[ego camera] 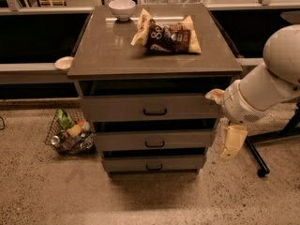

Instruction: Open middle drawer

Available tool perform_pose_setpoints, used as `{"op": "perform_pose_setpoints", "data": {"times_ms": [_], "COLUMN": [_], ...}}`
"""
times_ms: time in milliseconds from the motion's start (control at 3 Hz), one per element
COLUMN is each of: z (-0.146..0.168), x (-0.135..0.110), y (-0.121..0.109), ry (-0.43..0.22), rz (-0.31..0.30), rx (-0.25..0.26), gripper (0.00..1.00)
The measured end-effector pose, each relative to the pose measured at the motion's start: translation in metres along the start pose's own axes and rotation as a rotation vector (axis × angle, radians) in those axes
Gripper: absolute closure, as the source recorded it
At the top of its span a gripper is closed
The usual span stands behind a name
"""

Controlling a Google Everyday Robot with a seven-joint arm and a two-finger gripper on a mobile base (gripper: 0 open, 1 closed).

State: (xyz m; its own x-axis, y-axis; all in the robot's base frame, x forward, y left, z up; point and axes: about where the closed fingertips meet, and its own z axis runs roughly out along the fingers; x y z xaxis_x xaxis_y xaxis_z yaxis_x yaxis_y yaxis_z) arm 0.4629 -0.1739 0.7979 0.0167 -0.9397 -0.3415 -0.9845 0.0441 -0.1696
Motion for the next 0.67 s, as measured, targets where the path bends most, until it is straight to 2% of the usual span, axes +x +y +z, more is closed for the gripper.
{"op": "perform_pose_setpoints", "data": {"times_ms": [333,667], "z": [0.0,0.023], "x": [0.0,0.008], "y": [0.0,-0.002], "ry": [0.0,-0.054], "rz": [0.0,-0.04], "rx": [0.0,0.004], "gripper": [0.0,0.0]}}
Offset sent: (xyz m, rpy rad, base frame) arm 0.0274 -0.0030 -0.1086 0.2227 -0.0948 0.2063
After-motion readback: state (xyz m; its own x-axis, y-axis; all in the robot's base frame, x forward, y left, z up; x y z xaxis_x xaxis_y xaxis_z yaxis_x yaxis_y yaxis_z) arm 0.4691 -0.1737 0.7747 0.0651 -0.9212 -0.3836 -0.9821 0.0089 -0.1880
